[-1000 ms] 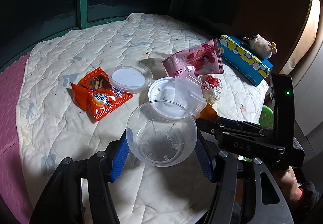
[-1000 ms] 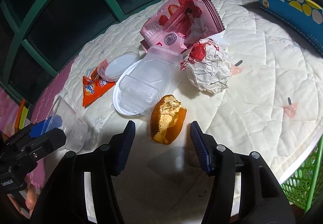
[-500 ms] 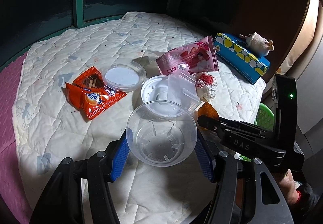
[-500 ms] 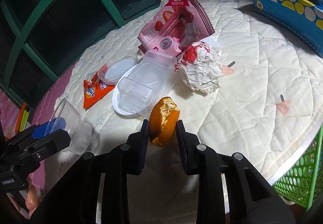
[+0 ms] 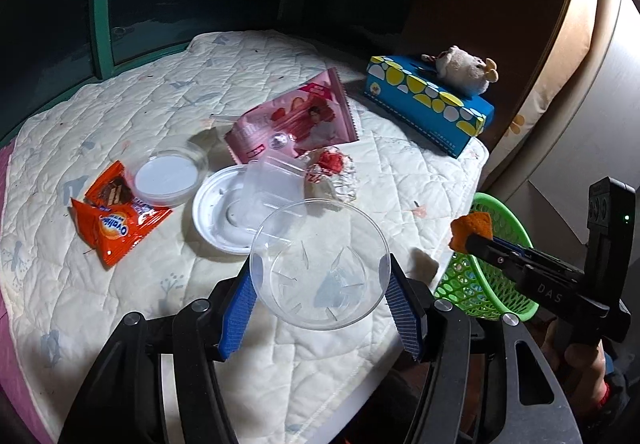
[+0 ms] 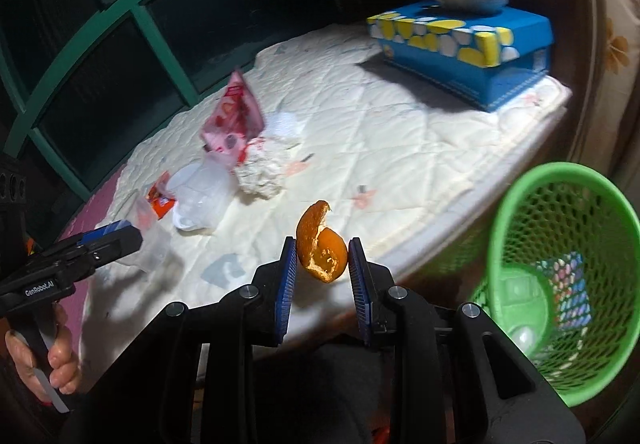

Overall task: Collect trash
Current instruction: 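Carry both items to the green wastebasket and release them inside, then move both tools back over the mattress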

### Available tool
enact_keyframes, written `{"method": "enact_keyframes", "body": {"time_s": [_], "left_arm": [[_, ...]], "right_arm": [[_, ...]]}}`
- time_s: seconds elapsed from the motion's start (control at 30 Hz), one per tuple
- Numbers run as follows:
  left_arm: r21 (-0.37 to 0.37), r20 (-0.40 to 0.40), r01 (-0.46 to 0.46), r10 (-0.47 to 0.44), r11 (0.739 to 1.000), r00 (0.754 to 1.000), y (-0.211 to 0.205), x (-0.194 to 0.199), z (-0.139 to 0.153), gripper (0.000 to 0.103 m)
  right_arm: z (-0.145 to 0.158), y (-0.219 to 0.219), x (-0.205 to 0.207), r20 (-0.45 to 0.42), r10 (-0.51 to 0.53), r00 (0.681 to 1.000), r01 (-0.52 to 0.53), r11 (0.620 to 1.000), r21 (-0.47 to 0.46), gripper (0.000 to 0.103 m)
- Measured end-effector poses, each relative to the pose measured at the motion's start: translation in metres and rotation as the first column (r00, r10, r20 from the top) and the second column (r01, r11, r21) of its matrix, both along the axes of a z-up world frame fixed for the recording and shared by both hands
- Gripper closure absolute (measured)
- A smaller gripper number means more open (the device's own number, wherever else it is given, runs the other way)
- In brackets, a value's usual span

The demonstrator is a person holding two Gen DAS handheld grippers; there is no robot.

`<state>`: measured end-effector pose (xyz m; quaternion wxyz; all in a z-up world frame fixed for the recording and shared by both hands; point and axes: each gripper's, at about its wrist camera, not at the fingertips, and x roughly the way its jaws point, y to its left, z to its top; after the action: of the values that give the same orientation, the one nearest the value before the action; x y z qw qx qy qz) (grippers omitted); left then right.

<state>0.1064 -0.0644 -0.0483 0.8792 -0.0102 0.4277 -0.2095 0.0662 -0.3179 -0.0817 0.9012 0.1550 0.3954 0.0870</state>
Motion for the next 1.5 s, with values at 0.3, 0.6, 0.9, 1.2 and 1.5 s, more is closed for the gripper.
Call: {"method": "enact_keyframes", "body": {"time_s": [0.3, 0.6, 0.9, 1.2, 1.5], "left_arm": [[0.004, -0.013, 0.115, -0.115, 0.993, 0.993, -0.065, 0.002, -0.002, 0.044], [0.019, -0.02, 0.213, -0.213, 0.977, 0.977, -0.128, 0.002, -0.004, 0.044], [0.015, -0.036, 0.309, -0.308, 0.951, 0.951, -0.185, 0.002, -0.01, 0.044], [0.011, -0.072, 0.398, -0.396, 0.917, 0.915, -0.248, -0.001, -0.028, 0.044], [0.018, -0.132, 0.457, -0.45, 0.889, 0.883, -0.299, -0.003, -0.052, 0.044]], "right_arm": [[-0.043, -0.122, -0.025, -0.136, -0.258, 0.957, 0.247, 0.965, -0.089, 0.076], [-0.075, -0.178, -0.033, -0.21, -0.359, 0.909, 0.335, 0.931, -0.142, 0.073], [-0.073, -0.191, -0.04, -0.163, -0.395, 0.904, 0.376, 0.916, -0.138, 0.068], [-0.044, -0.205, -0.075, -0.082, -0.43, 0.899, 0.423, 0.902, -0.09, 0.057], [-0.025, -0.207, -0.103, -0.028, -0.457, 0.889, 0.455, 0.889, -0.049, 0.048]]}}
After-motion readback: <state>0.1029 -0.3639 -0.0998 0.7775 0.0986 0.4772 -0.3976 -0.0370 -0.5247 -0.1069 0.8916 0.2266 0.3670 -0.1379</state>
